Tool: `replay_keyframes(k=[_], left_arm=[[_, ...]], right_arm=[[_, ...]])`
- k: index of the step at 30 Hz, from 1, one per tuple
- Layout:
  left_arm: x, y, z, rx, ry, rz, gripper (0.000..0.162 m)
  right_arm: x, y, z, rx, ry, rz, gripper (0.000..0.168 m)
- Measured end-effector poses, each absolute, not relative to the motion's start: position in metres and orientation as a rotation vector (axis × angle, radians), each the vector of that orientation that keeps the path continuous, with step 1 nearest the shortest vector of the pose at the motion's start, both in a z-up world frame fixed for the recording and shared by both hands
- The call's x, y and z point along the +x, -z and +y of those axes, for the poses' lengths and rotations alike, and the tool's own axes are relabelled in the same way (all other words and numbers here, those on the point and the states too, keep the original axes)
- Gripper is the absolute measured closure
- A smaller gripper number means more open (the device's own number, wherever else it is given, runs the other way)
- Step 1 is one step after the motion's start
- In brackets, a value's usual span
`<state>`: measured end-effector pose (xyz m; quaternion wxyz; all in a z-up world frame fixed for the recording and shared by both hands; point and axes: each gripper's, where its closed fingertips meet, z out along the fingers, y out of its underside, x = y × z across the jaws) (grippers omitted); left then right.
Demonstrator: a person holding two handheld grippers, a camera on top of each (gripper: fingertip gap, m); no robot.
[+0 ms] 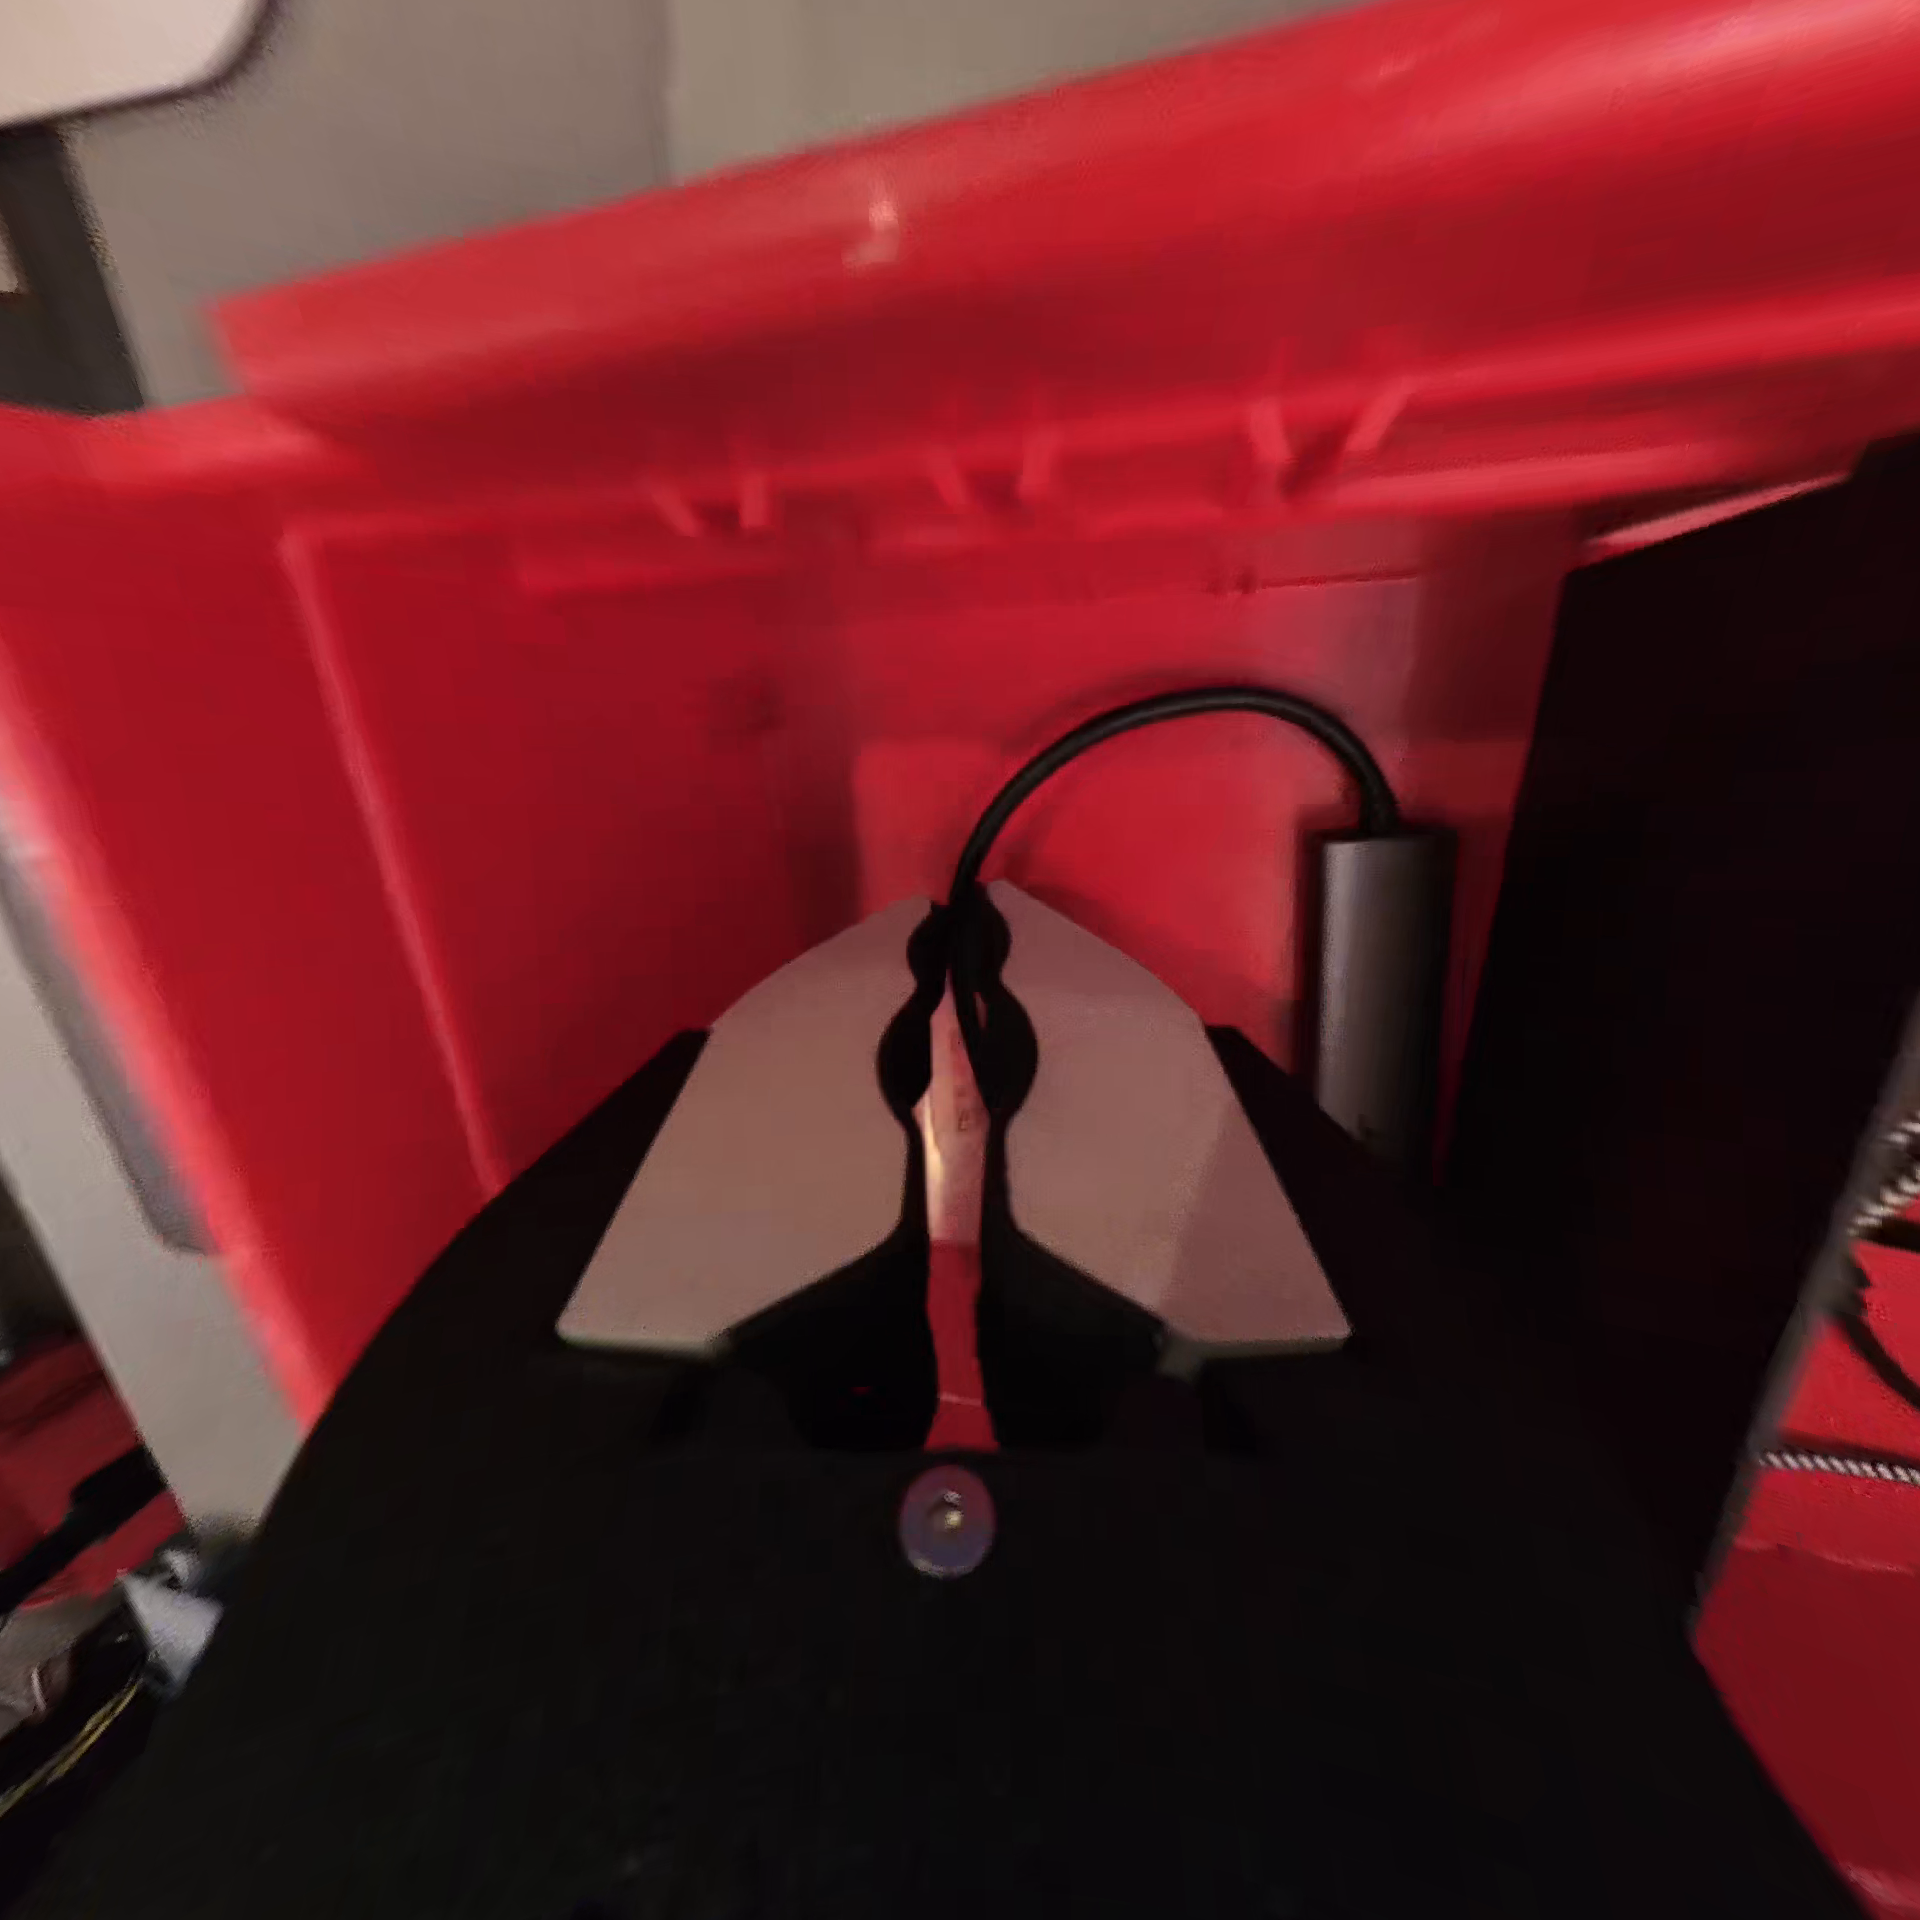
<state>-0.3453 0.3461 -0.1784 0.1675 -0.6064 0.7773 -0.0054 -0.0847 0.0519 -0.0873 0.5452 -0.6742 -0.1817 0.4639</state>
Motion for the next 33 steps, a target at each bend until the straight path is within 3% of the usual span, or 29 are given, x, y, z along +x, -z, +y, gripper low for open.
replay_keyframes(k=[12, 18, 25, 30, 33], left_arm=[[-0.359, -0.048, 0.326, -1.658, 0.068, 1.366, 0.159], [-0.304, -0.118, 0.253, -1.589, 0.305, 1.057, 0.159], [-0.216, -0.110, 0.168, -1.561, 0.760, 0.886, 0.159], [-0.174, -0.076, 0.130, -1.600, 0.892, 0.891, 0.159], [-0.171, -0.059, 0.118, -1.612, 0.955, 0.889, 0.159]], right_arm=[[-0.106, 0.057, 0.078, -1.626, -0.917, -0.636, 0.137], [-0.125, 0.037, 0.108, -1.569, -0.903, -0.551, 0.135], [-0.143, -0.018, 0.093, -1.262, -1.169, -0.250, 0.117], [-0.124, -0.042, 0.061, -1.141, -1.058, -0.268, 0.159], [-0.103, -0.043, 0.056, -1.146, -0.981, -0.285, 0.159]])
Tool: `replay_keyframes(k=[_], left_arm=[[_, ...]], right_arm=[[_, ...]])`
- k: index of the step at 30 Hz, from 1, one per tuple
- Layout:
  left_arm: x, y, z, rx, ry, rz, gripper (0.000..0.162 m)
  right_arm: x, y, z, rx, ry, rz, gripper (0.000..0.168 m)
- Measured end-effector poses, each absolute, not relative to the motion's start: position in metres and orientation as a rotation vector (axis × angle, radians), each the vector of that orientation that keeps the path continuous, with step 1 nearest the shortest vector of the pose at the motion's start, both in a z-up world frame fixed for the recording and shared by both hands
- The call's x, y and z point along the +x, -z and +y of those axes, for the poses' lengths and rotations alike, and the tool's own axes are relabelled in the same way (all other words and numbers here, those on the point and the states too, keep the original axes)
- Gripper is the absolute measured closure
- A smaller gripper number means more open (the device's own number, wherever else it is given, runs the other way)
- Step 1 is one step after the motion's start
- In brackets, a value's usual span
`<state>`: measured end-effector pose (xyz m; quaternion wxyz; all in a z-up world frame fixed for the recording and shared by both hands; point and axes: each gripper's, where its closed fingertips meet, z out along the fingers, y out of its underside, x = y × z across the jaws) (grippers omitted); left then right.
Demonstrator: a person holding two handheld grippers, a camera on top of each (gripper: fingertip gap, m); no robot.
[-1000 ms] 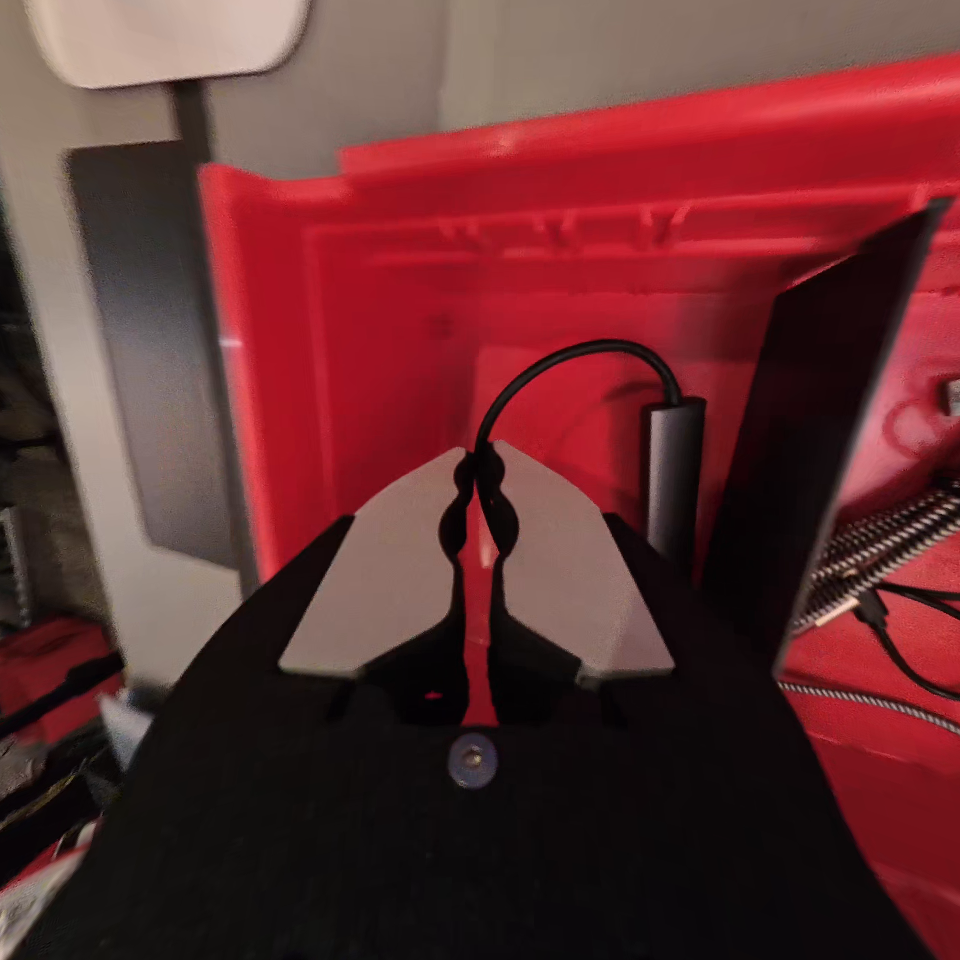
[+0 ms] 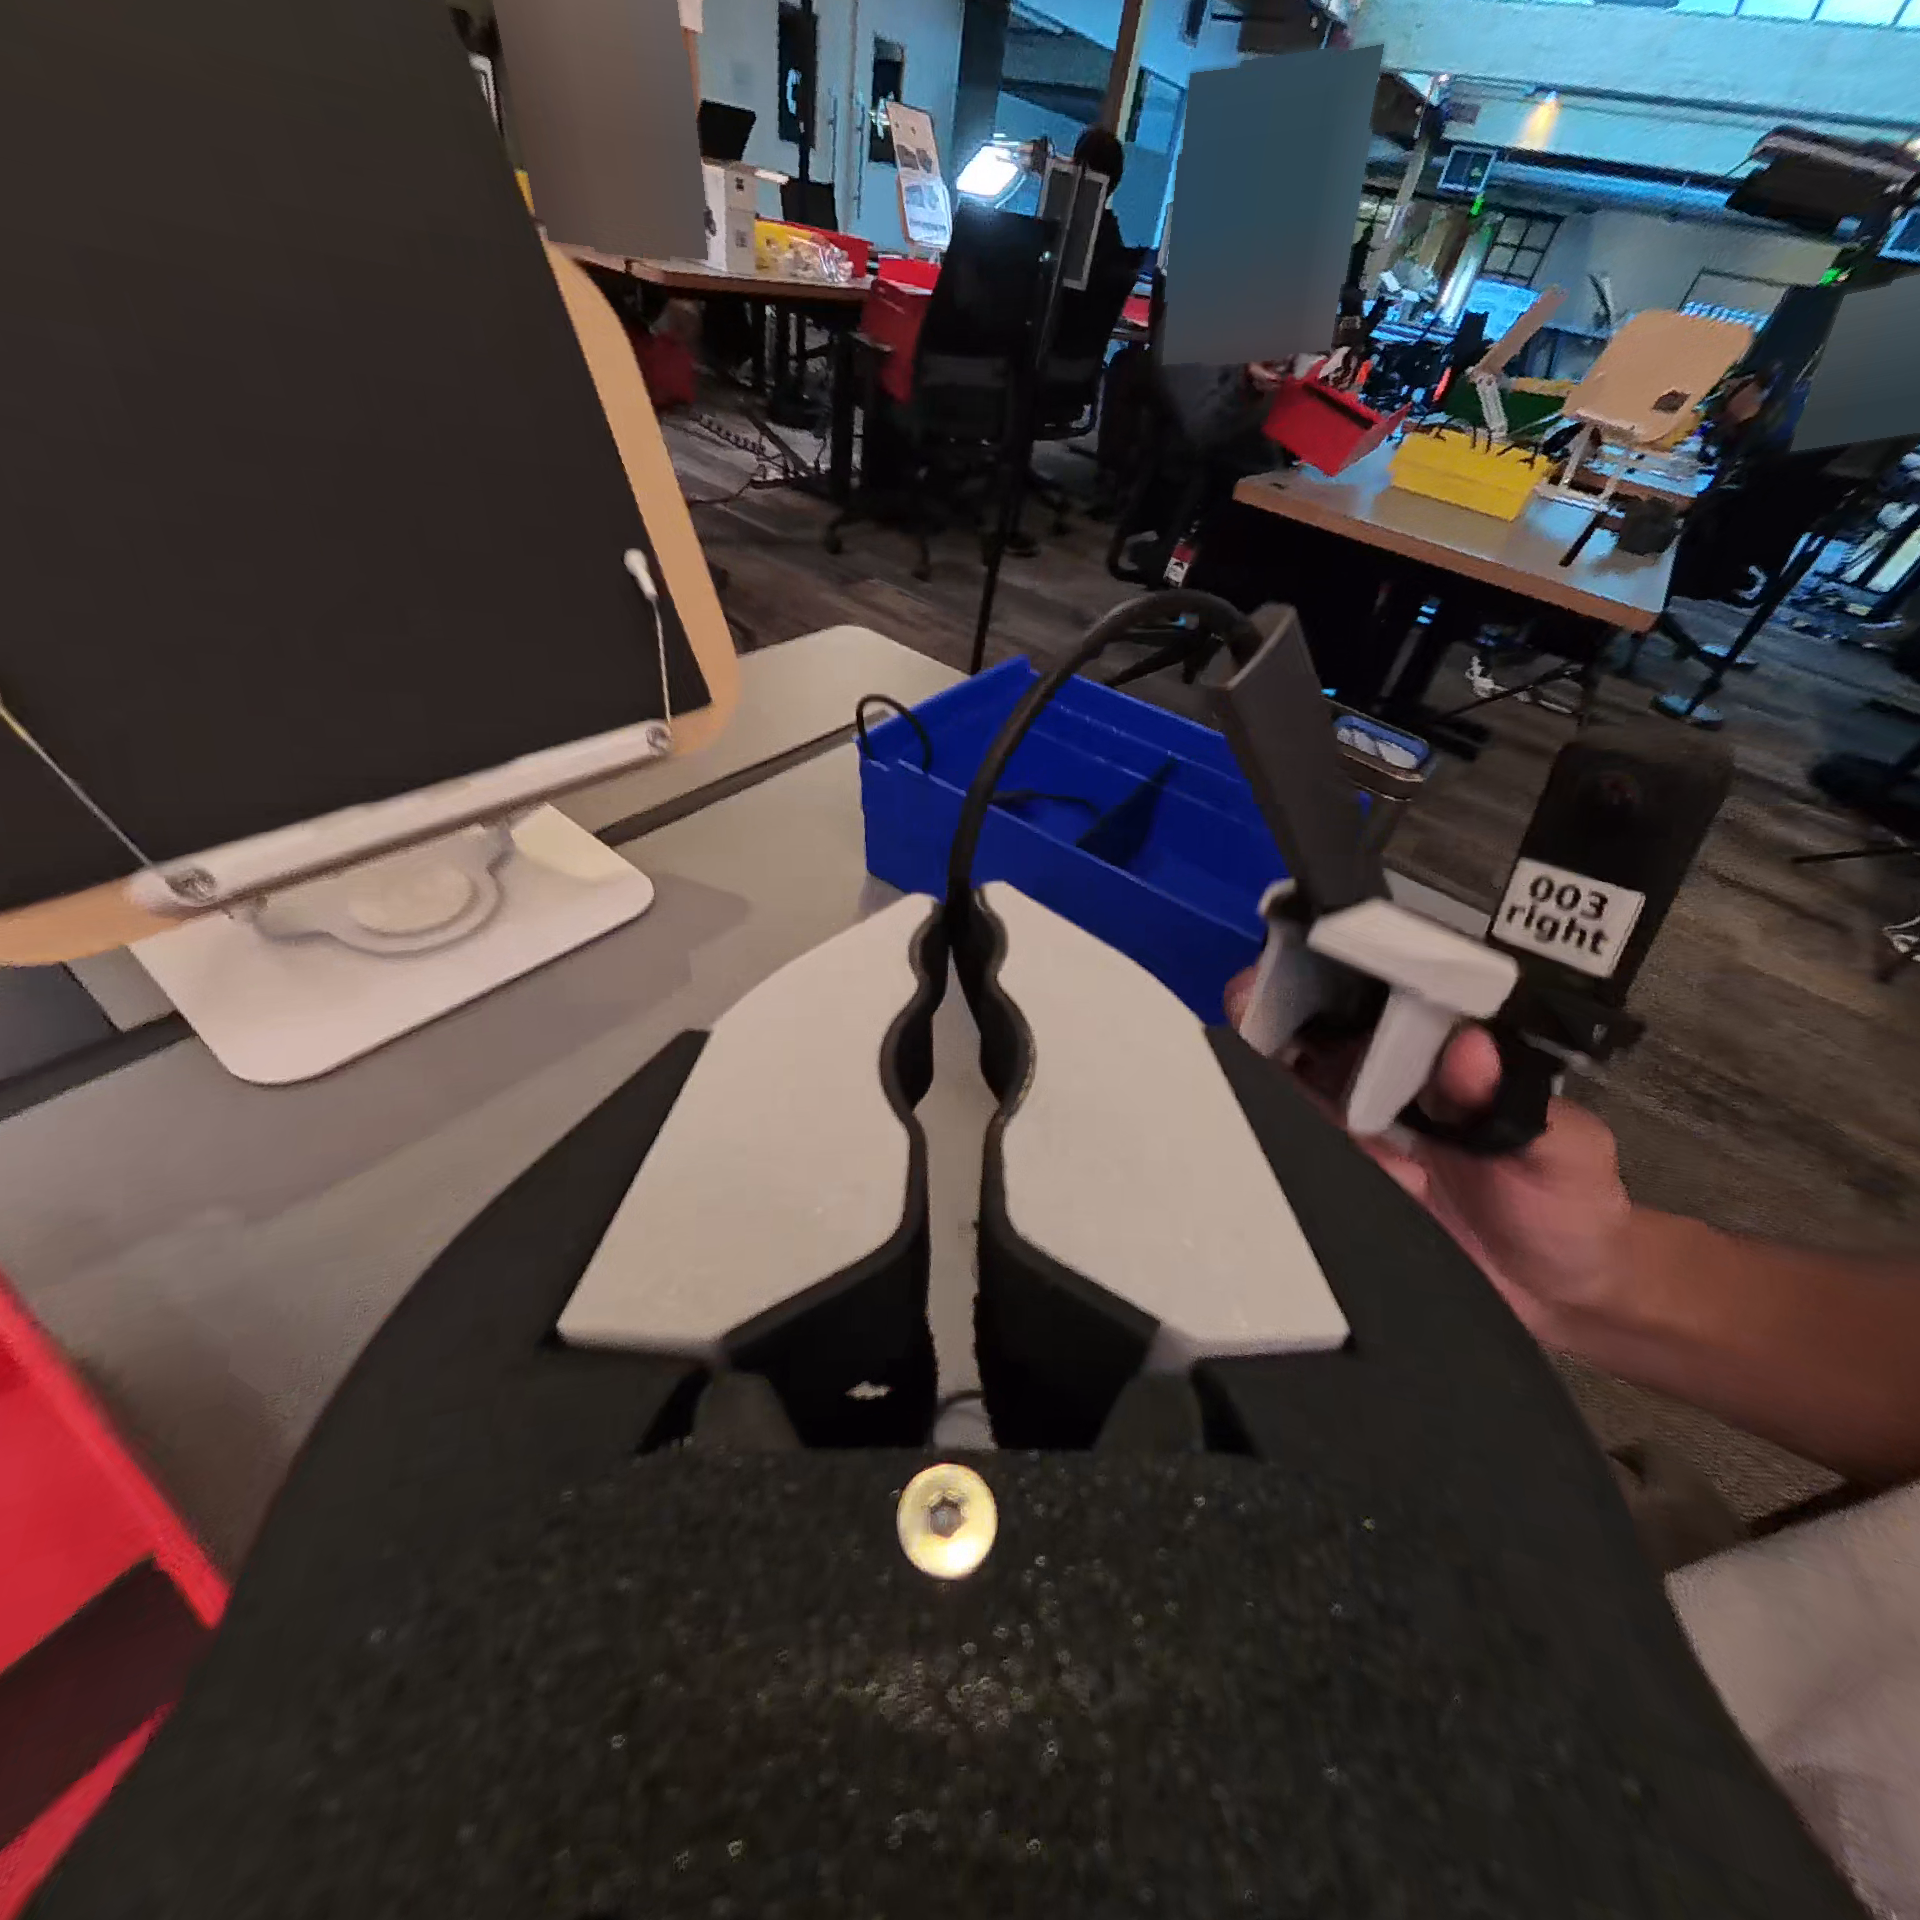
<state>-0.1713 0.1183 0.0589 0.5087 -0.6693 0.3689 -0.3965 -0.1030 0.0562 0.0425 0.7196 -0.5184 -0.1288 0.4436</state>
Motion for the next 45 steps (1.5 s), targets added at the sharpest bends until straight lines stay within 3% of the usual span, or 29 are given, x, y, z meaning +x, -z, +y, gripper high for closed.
replay_keyframes(k=[8, 13, 16, 19, 33, 45], left_arm=[[-0.173, 0.036, 0.083, -1.792, 1.053, 0.985, 0.159], [-0.188, 0.021, 0.088, -1.692, 1.057, 0.925, 0.156], [-0.192, -0.005, 0.082, -1.575, 1.142, 0.968, 0.118], [-0.186, -0.026, 0.061, -1.424, 1.224, 1.109, 0.091], [-0.138, -0.027, 0.022, -1.153, 1.340, 1.303, 0.130], [-0.132, -0.026, 0.013, -1.106, 1.318, 1.302, 0.142]], right_arm=[[-0.077, -0.057, 0.050, -1.095, -0.983, -0.358, 0.159], [-0.092, -0.054, 0.040, -1.100, -1.000, -0.511, 0.159], [-0.094, -0.050, 0.038, -1.097, -1.033, -0.543, 0.159], [-0.100, -0.048, 0.033, -1.071, -1.158, -0.569, 0.154], [-0.140, -0.030, 0.022, -1.080, -1.320, -0.645, 0.159], [-0.143, -0.027, 0.017, -1.067, -1.356, -0.660, 0.159]])
